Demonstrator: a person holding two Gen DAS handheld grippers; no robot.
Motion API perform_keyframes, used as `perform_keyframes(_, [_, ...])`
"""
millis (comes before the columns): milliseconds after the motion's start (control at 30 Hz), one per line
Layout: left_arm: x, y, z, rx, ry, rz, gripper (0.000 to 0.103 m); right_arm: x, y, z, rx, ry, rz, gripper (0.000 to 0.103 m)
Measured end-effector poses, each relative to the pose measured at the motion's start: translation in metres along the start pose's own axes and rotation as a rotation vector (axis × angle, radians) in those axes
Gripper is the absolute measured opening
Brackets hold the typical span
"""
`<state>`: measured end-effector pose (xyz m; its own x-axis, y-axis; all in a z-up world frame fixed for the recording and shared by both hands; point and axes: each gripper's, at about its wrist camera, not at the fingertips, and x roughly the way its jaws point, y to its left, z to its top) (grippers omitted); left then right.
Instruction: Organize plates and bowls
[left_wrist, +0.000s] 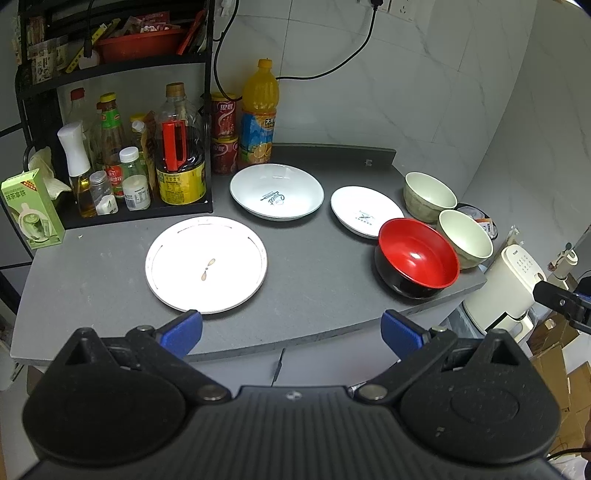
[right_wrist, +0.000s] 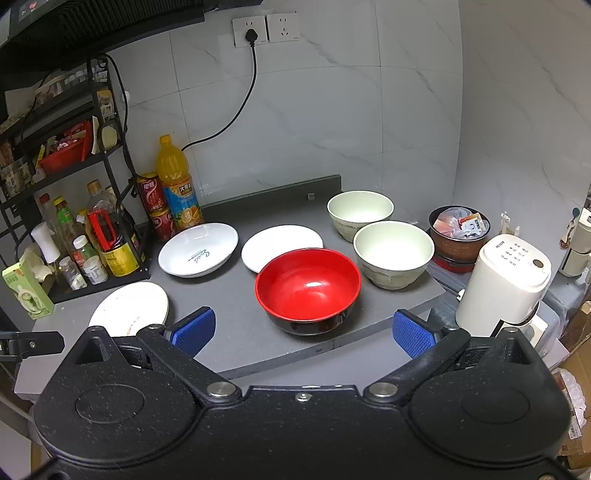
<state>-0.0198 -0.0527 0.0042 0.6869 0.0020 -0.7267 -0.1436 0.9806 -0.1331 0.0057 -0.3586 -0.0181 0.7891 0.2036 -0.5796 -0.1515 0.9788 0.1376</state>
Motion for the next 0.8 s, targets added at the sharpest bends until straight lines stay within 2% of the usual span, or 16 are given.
perform_keyframes(600, [0.001,0.002,-0.005,-0.022,0.013,0.015,0.102,0.0,-0.002,0.002,0.004,0.033,0.0,0.103])
perform_keyframes(733, [0.0,0.0,-0.005,-0.028,0.012,0.02,0.102,-0.001,-0.006,0.001,-0.002,0.013,0.003,0.103])
perform_keyframes(800, [0.0,-0.001,-0.006,-0.032,0.016,0.021,0.102,0.0,-0.008,0.004,-0.003,0.038,0.005,0.103])
